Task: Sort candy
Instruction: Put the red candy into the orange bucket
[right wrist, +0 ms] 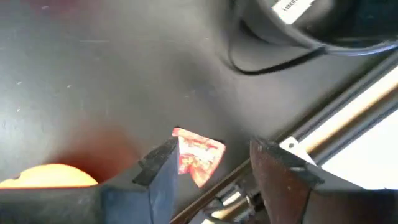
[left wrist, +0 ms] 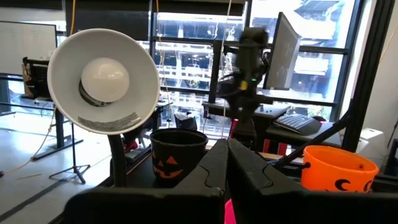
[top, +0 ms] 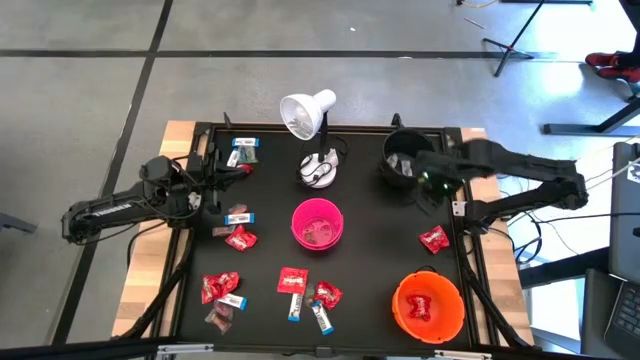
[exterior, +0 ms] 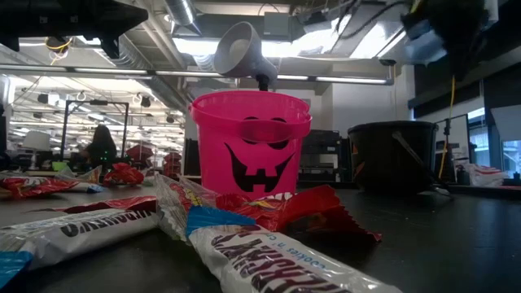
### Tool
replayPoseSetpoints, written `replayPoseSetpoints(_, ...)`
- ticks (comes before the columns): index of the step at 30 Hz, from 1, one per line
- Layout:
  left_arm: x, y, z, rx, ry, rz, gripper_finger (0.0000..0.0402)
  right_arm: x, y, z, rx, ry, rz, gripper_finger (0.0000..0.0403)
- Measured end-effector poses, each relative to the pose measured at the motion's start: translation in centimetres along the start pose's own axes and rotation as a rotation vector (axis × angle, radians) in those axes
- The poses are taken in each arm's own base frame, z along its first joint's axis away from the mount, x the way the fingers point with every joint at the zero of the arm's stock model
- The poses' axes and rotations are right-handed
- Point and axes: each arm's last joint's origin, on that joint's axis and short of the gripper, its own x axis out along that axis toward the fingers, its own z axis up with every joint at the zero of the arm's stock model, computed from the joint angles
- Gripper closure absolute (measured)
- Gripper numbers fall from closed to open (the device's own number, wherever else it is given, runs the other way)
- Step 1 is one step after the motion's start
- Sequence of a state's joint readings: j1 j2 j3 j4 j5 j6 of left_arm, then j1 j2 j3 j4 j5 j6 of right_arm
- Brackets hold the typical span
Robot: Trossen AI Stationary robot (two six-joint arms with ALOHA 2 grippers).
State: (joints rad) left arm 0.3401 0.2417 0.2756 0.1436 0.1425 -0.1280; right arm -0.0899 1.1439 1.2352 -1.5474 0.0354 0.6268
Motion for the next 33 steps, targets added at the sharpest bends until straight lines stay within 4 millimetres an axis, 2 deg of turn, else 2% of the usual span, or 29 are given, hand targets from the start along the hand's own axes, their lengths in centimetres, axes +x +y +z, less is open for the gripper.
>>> replayPoseSetpoints(5, 0.0, 0.0, 0.0, 0.0, 0.001, -0.001, 0.04, 0.8, 1.2, -2.6, 0.059, -0.005, -0.006, 0.021)
replayPoseSetpoints(8, 0.0, 0.0, 0.0, 0.0, 0.001, 0.0, 0.04, 2.2, 1.7, -3.9, 0.098, 0.012, -0.025, 0.021)
replayPoseSetpoints(12, 0.0, 0.0, 0.0, 0.0, 0.0, 0.0, 0.04, 5.1, 2.6, -5.1, 0.092, 0.061, -0.033, 0.021)
replayPoseSetpoints(17, 0.0, 0.0, 0.0, 0.0, 0.0, -0.001, 0.04, 9.8, 3.4, -6.4, 0.092, 0.111, 0.019, 0.021)
replayPoseSetpoints(23, 0.0, 0.0, 0.0, 0.0, 0.0, 0.0, 0.04, 13.9, 2.8, -7.8, 0.15, 0.162, 0.015, 0.021)
replayPoseSetpoints(33, 0.0, 0.0, 0.0, 0.0, 0.001, -0.001, 0.04, 15.1, 2.7, -7.7, 0.21, 0.107, 0.005, 0.021)
